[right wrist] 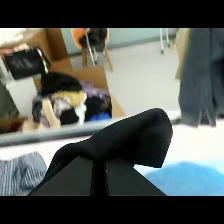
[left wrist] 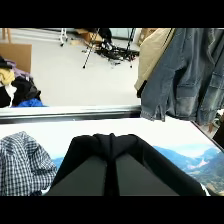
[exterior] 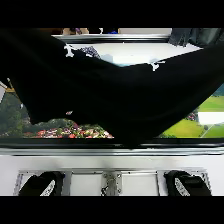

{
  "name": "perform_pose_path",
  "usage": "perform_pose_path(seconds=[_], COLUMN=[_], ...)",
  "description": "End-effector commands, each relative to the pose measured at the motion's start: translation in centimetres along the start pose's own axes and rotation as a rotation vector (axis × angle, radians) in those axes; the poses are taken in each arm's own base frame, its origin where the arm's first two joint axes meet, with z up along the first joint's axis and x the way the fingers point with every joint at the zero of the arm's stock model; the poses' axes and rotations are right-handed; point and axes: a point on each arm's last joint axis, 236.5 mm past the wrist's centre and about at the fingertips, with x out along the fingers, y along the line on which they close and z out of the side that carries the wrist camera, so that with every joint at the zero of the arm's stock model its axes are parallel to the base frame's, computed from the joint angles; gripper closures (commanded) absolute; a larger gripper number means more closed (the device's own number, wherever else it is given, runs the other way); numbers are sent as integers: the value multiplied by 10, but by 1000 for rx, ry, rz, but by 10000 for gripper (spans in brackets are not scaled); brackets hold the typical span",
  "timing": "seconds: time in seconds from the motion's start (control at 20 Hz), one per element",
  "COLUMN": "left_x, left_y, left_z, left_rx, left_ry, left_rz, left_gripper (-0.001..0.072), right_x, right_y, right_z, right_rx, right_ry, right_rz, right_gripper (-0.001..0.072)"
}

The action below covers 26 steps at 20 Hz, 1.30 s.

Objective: Fold the clothes and pants, and hang the long-sleeved shirts on hangers.

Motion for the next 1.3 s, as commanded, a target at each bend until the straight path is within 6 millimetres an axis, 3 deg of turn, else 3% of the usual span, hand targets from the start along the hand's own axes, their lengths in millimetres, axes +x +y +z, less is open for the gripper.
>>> perform_pose_path(seconds=[0.0,0.1,0.2,0.3,0.4,0.45,0.5,0.55,0.6,0.65,0.7,0.85,0.95,1.0,1.1,1.25], left_x=[54,114,185,257,315,332,341,342,339,334,326,287,247,222,171,99], left_y=[31,52,74,88,100,103,104,106,109,115,121,152,180,195,215,218], left_z=[-17,-31,-61,-112,-189,-234,-274,-310,-332,-345,-347,-322,-309,-314,-346,-431], left_rx=[12,6,-20,-74,-118,-148,-184,-232,-256,-265,-269,-291,-284,-280,-296,-420], left_ry=[58,132,232,345,463,532,591,650,695,729,761,836,879,911,1001,1140], left_rz=[67,95,103,86,72,70,69,71,79,93,103,151,206,261,354,451], left_gripper=[697,697,697,697,697,630,269,1,1,1,2,26,39,39,39,39], right_x=[32,55,77,96,115,128,140,153,167,179,189,195,180,167,141,114], right_y=[-25,-36,-49,-72,-88,-95,-100,-103,-103,-102,-103,-119,-125,-126,-119,-105], right_z=[-94,-166,-242,-307,-356,-374,-387,-397,-402,-402,-395,-351,-317,-303,-285,-268], right_rx=[46,72,98,113,210,261,307,371,431,507,578,571,484,416,315,281], right_ry=[370,607,806,944,1018,1033,1035,1025,1002,970,926,790,726,714,718,690], right_rz=[-100,-128,-155,-214,-282,-310,-332,-341,-328,-313,-298,-268,-246,-243,-223,-195], right_gripper=[696,696,696,696,696,696,694,677,474,93,-6,-6,-6,-6,-6,-6])
